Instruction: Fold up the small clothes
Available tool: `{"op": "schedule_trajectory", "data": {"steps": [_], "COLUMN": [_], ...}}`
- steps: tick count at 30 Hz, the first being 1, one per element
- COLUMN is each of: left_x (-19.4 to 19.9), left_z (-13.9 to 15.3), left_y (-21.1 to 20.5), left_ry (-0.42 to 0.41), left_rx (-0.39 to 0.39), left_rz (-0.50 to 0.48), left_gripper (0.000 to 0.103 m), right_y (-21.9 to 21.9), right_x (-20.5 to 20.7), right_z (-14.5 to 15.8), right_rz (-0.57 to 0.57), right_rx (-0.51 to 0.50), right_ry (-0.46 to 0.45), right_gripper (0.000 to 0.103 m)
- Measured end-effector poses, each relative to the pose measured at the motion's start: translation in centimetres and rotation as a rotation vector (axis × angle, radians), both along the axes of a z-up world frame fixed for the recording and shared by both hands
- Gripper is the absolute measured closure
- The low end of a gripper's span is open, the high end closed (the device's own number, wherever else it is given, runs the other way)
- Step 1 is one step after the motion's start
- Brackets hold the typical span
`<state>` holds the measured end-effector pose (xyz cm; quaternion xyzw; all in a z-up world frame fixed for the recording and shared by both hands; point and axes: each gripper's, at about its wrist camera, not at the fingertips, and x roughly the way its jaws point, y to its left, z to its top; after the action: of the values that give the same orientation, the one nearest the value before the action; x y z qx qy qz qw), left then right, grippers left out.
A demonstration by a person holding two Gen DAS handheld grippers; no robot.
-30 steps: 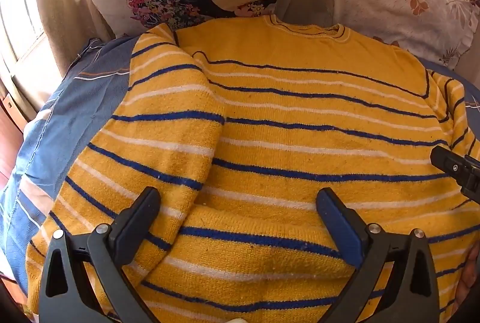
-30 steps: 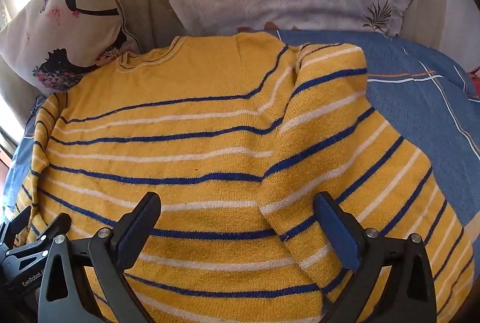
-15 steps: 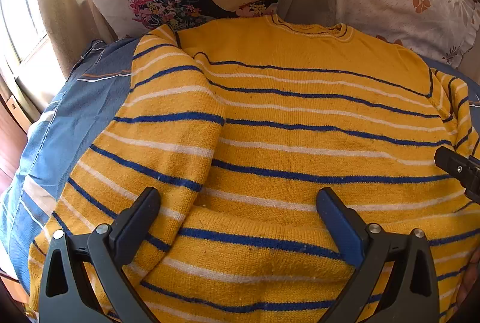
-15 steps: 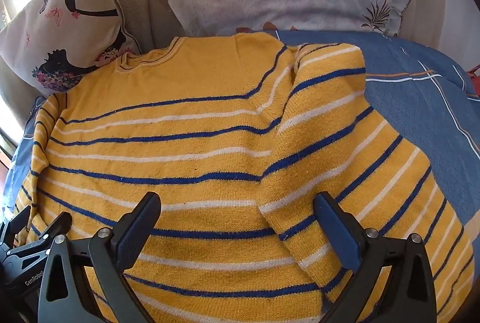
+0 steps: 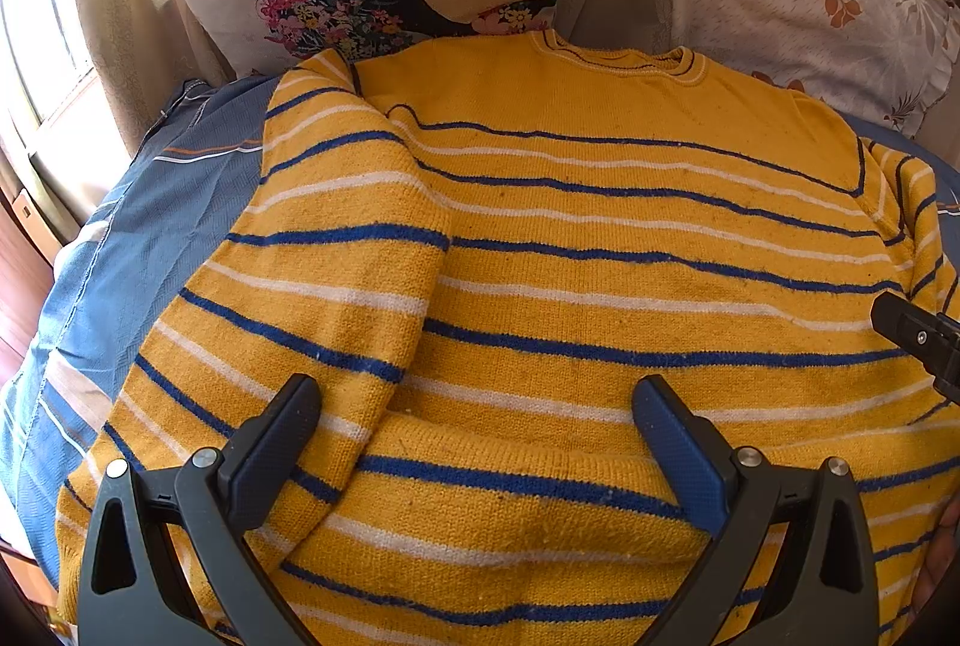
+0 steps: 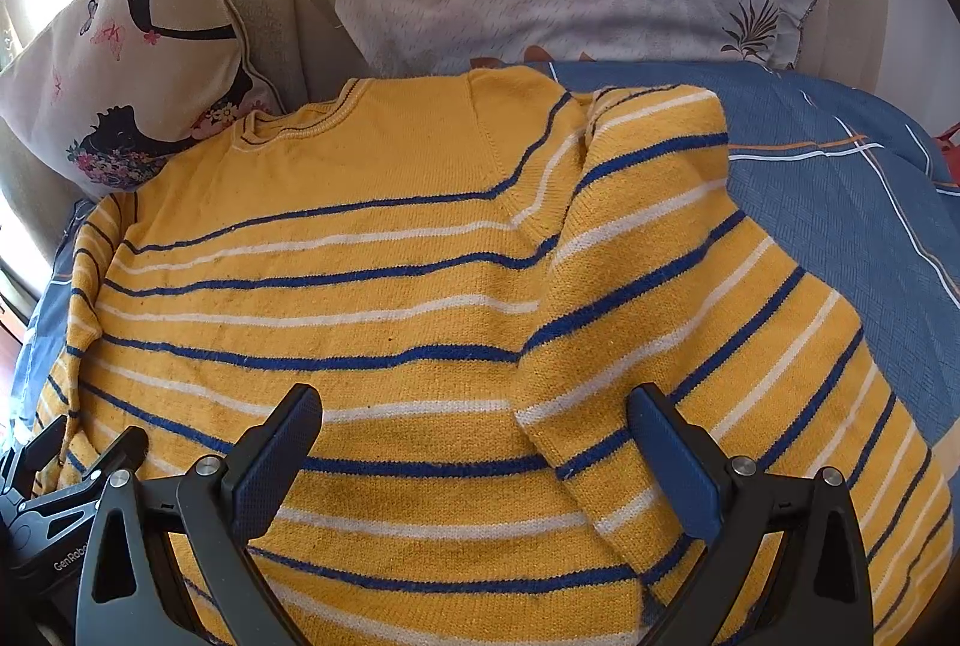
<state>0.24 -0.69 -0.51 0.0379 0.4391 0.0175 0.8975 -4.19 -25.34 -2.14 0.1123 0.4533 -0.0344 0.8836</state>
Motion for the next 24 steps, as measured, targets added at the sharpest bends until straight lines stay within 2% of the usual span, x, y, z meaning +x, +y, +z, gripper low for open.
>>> {"op": "schedule_trajectory", "data": {"steps": [16,18,19,20,22,24], "left_x": [-0.3,-1.0,-1.5,-2.2,-4.2,-5.7], "left_z": [0.3,1.0,1.4,2.0,3.5,5.1], "left_y": [0.2,0.8,1.2,1.7,2.9,4.5], "left_ry": [-0.019,-0.052,-0.062,-0.063,-0.073,-0.104], "left_rx": [-0.004,-0.041,-0.054,-0.066,-0.144,-0.176], "left_rz": [0.004,0.006,0.016,0.024,-0.006,-0.026], "left_gripper": [0.000,0.004,0.015,0.022,0.022,0.022], "right_y": [-0.1,-0.1,-0.1,-0.1,-0.2,-0.2], "right_x": [-0.2,-0.3,-0.2,-0.2,-0.3,-0.3], "right_z": [0.0,0.0,0.0,0.0,0.0,0.1], "right_rz": [-0.007,-0.007,-0.007,-0.007,-0.008,-0.009], "right_rx": [0.022,0.023,0.023,0.023,0.027,0.031], "right_ry": [-0.013,-0.014,-0.014,-0.014,-0.016,-0.018], "right_gripper": [0.000,0.000,0.000,0.000,0.000,0.000]}}
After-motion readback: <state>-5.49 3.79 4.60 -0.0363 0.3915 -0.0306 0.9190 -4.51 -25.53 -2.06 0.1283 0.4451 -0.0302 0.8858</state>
